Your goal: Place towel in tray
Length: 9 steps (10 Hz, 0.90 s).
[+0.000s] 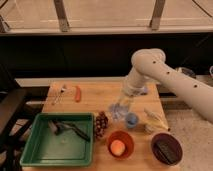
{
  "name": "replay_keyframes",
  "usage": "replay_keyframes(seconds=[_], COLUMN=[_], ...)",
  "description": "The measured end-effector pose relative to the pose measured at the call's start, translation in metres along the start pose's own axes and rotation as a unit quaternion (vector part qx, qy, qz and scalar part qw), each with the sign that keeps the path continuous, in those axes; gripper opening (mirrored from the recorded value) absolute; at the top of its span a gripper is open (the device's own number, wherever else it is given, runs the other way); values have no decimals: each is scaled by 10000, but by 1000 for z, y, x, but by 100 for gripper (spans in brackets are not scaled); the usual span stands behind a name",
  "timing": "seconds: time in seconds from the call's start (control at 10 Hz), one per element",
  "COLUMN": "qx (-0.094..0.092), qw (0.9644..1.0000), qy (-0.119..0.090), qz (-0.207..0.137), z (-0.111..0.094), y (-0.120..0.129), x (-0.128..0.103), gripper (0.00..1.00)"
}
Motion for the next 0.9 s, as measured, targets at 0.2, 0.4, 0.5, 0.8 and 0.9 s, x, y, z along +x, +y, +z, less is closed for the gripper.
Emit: replay_keyframes(seconds=[0.2, 0.4, 0.5, 0.8, 0.9], qx=[-26, -131, -227, -238, -237], qw=[9987, 9947, 9919, 9916, 9916], qy=[-175, -404, -486, -493, -495], qz=[-479, -936, -1154, -1170, -1174], z=[3, 9, 14, 14, 14], y=[-5, 0, 6, 7, 7], x=[-53, -106, -129, -131, -131], gripper=[0, 0, 0, 0, 0])
